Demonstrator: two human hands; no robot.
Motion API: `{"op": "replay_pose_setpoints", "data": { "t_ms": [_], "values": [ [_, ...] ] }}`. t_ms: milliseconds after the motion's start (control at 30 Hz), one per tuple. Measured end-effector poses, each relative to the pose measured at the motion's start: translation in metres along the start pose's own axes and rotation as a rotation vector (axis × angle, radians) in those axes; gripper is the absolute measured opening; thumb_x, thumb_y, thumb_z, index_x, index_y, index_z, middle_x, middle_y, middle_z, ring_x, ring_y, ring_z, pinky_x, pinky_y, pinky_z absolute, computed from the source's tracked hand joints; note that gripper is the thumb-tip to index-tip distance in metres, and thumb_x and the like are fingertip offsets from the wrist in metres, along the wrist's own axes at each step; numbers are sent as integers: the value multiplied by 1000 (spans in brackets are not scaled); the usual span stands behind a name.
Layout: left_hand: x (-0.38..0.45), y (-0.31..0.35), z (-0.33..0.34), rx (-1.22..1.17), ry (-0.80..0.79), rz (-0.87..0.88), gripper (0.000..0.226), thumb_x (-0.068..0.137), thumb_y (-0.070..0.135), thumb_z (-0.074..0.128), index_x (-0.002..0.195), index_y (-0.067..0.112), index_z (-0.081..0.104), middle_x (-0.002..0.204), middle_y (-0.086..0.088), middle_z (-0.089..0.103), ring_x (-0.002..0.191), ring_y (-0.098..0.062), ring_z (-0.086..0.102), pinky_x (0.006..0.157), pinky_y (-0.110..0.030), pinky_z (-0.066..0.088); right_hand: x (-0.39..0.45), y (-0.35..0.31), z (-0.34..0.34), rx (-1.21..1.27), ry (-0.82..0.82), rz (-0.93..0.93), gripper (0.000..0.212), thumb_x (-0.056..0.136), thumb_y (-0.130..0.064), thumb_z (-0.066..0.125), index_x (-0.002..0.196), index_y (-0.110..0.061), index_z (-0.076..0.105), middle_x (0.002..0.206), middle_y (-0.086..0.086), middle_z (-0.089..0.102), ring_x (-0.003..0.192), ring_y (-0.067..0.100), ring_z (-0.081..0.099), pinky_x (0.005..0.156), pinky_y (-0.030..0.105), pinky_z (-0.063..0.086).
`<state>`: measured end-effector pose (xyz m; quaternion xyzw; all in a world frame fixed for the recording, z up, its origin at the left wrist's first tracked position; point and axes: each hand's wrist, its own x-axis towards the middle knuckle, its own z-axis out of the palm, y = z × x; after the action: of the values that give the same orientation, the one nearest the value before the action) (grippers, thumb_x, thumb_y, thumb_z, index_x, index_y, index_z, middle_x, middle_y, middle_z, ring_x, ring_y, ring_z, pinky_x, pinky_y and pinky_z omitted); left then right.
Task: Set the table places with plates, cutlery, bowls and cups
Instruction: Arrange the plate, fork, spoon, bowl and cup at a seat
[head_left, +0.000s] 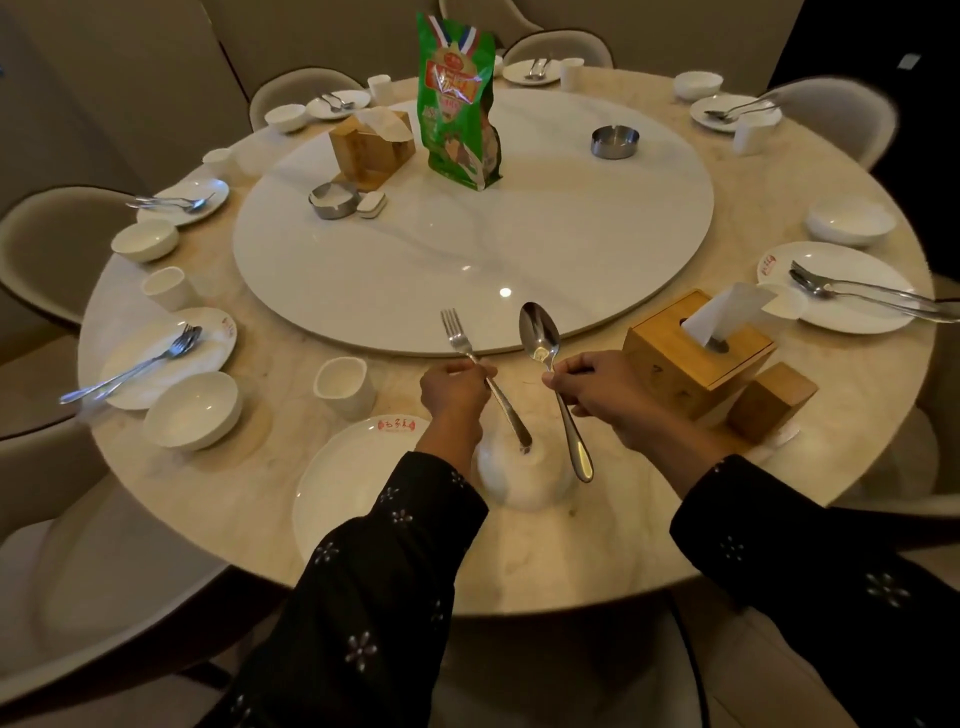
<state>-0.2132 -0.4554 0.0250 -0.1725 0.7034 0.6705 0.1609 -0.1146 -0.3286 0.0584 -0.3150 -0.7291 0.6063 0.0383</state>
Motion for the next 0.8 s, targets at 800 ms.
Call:
{"op": "replay_pose_setpoints", "data": {
  "t_ms": [800],
  "values": [
    [-9,-43,-216,558,-276,46,12,78,7,77,68,11,70,83,-10,71,86,-25,70,85,-41,58,-117,22,198,-72,123,210,12,77,-4,77,84,-3,67,82,15,68,60,18,63,46,24,50]
  ]
}}
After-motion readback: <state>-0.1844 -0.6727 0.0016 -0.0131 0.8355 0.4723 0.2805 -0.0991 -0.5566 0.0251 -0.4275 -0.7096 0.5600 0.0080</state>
